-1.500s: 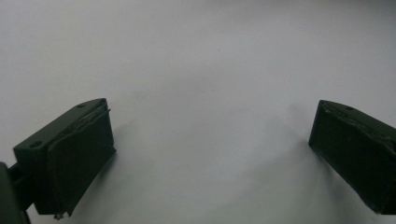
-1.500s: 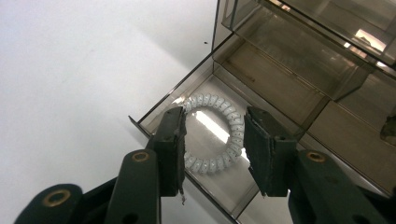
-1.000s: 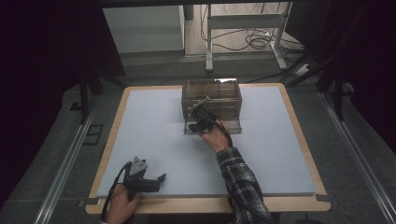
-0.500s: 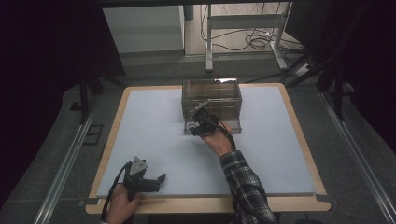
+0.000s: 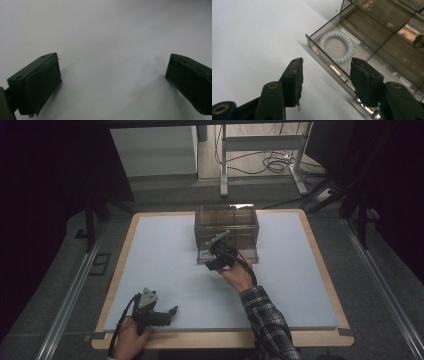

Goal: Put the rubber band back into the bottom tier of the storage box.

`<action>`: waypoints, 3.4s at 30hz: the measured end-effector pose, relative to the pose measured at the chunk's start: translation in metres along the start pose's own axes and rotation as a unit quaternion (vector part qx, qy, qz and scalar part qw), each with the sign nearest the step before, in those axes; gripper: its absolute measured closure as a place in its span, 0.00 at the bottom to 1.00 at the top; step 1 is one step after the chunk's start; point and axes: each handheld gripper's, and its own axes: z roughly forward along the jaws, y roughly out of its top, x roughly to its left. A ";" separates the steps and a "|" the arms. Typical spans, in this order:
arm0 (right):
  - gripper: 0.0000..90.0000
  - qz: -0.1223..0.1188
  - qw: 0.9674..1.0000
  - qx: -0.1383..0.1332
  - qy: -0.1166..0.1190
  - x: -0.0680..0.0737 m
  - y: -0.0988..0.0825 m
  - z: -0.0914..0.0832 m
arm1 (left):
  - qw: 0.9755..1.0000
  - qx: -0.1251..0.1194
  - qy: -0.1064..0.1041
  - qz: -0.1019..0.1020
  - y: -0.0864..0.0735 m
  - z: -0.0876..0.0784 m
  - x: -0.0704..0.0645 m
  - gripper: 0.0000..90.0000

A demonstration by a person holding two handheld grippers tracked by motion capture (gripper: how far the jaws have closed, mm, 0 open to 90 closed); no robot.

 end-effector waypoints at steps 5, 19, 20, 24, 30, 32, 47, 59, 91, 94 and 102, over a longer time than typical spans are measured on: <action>0.47 0.000 1.000 0.004 0.001 0.000 -0.006 -0.002 | 1.000 0.000 0.000 0.000 0.000 0.000 0.000 0.00; 0.37 -0.003 1.000 0.014 0.007 0.000 -0.022 -0.011 | 1.000 0.000 0.000 -0.001 0.000 0.000 0.000 0.00; 0.37 -0.005 1.000 0.015 0.007 0.000 -0.024 -0.011 | 1.000 0.000 0.000 -0.001 0.000 0.000 0.000 0.00; 0.35 -0.005 1.000 0.017 0.007 -0.001 -0.030 -0.014 | 1.000 0.000 0.000 -0.001 0.000 0.000 0.000 0.00; 0.34 -0.006 1.000 0.016 0.008 -0.001 -0.037 -0.019 | 1.000 0.000 0.000 -0.001 0.000 0.000 0.000 0.00; 0.33 -0.007 1.000 0.016 0.009 0.000 -0.039 -0.020 | 1.000 0.000 0.000 -0.001 0.000 0.000 0.000 0.00; 0.29 -0.003 1.000 0.020 0.015 0.000 -0.062 -0.035 | 1.000 0.000 0.000 -0.001 0.000 0.000 0.000 0.00; 0.28 0.009 0.999 0.032 0.006 -0.005 -0.082 -0.042 | 1.000 0.000 0.000 -0.001 0.000 0.000 0.000 0.00; 0.15 0.054 0.998 0.037 0.004 -0.027 -0.126 -0.086 | 1.000 0.000 0.000 0.000 0.000 0.000 0.000 0.00; 0.14 0.055 0.998 0.040 0.001 -0.029 -0.132 -0.090 | 1.000 0.000 0.000 0.000 0.000 0.000 0.000 0.00; 0.11 0.062 0.997 0.044 -0.005 -0.033 -0.146 -0.099 | 1.000 0.000 0.000 0.000 0.000 0.000 0.000 0.00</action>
